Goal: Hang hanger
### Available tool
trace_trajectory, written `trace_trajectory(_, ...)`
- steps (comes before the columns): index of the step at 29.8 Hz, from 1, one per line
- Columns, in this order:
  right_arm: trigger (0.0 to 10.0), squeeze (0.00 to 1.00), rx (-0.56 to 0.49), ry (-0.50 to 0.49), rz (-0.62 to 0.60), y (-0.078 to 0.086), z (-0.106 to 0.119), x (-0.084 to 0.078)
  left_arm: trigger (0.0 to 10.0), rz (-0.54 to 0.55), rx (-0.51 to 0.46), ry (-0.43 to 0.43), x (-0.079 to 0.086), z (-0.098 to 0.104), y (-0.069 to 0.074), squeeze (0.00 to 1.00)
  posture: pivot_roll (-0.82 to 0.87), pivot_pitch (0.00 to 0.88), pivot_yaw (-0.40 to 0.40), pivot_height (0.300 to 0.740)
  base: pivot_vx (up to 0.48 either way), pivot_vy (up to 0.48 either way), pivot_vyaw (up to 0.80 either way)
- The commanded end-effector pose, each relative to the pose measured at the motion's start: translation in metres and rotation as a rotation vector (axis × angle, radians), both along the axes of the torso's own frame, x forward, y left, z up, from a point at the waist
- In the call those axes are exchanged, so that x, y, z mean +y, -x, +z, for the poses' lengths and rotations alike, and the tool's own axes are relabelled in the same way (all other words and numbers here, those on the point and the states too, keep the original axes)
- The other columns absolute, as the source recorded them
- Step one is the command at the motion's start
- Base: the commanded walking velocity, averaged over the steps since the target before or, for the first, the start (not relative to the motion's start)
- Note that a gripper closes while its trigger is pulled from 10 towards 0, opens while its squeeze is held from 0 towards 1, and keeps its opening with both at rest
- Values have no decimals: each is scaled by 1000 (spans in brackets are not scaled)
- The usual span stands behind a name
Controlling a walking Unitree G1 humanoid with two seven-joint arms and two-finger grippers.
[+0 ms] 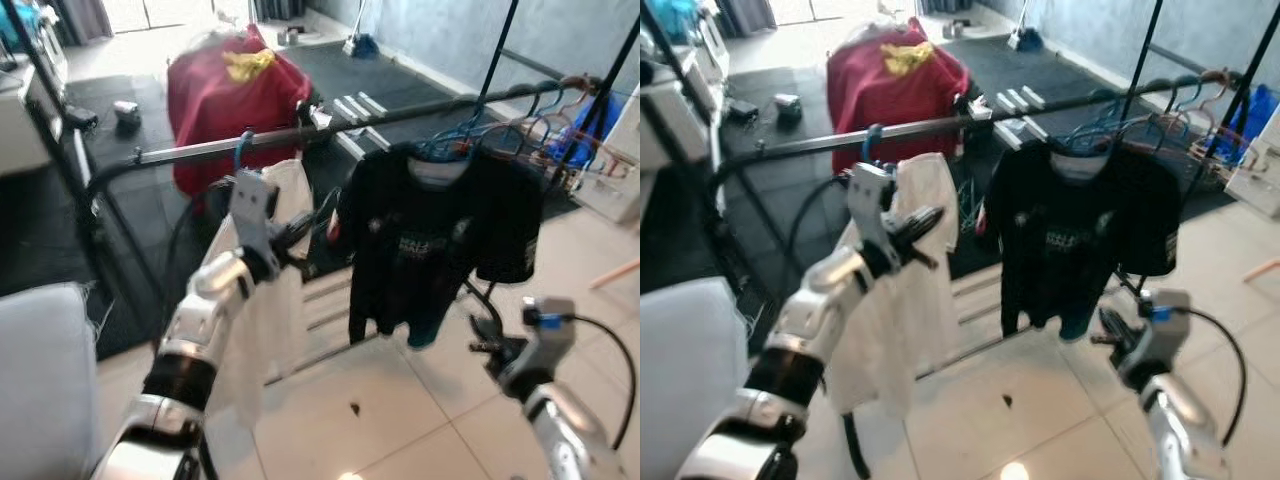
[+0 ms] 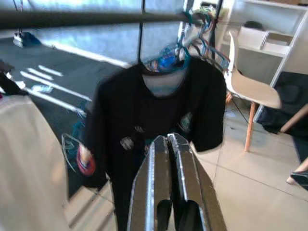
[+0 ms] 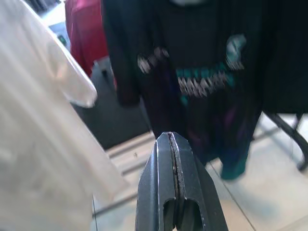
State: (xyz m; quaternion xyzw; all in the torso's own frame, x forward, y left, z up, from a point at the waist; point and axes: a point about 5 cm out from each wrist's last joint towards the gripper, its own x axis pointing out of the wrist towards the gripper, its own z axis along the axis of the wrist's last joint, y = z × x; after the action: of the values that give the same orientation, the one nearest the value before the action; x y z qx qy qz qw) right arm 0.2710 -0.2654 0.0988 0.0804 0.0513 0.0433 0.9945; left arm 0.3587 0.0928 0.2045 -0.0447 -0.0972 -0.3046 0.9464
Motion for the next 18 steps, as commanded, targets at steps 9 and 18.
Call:
trace_trajectory(9,10000,0,17,-14,26,3,-6,8,10000,138,-185,-127,33,37,-1,1000,-103,103,4,740,0,0,0)
trace_trajectory(18,10000,0,19,-12,24,2,-6,6,10000,-102,-169,-444,54,32,21,1000,-96,105,5,740,0,0,0)
